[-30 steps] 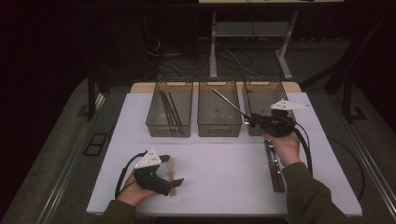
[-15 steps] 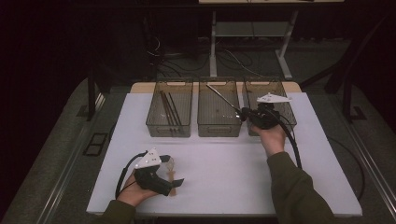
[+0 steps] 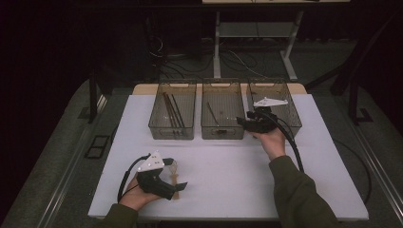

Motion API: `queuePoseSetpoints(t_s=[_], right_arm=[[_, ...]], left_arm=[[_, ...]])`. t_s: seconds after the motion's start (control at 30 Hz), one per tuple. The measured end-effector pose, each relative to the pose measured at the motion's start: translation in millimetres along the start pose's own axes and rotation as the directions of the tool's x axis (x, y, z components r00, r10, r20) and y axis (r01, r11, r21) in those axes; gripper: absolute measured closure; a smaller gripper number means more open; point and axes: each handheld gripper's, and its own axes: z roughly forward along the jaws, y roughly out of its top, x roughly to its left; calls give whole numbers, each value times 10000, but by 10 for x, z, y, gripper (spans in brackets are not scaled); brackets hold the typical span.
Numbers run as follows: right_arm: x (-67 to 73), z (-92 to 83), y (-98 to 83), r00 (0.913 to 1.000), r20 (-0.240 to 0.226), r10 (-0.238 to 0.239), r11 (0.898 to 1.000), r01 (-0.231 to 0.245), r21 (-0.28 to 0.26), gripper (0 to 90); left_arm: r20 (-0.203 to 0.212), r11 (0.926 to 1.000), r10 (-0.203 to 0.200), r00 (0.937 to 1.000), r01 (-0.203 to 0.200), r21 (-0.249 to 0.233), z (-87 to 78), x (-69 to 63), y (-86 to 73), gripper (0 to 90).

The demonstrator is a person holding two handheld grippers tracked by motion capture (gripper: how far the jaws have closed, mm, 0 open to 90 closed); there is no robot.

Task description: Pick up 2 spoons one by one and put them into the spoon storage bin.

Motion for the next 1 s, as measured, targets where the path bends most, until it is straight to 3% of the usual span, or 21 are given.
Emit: queuePoseSetpoints(t_s=[0.3,0.4,0.5,0.57,0.7,1.0], right_arm=[[-54,-237,-105,9955,-935,139,9996,-163,-252,281],[-51,-305,-142,9980,-627,-3,9999,-5,-137,212],[-20,-373,-205,9986,-291,-443,9990,443,-5,182],[-14,-422,-267,9971,-463,-603,9982,605,19,175],[-33,-539,-399,9956,-794,-495,9988,492,-66,170],[-79,-796,-762,9934,-918,-685,9976,695,74,142]], left_arm=[[-169,10000,-55,9998,56,34,-1,8,-5,0],[-226,10000,-65,9997,66,52,-2,4,-3,0],[-321,9999,-105,9994,109,103,-7,10,-5,0],[-368,9998,-140,9992,145,113,-11,14,-3,3],[-481,9998,-151,9987,158,133,-39,23,5,18],[-828,9992,-386,9958,394,81,-90,63,4,103]])
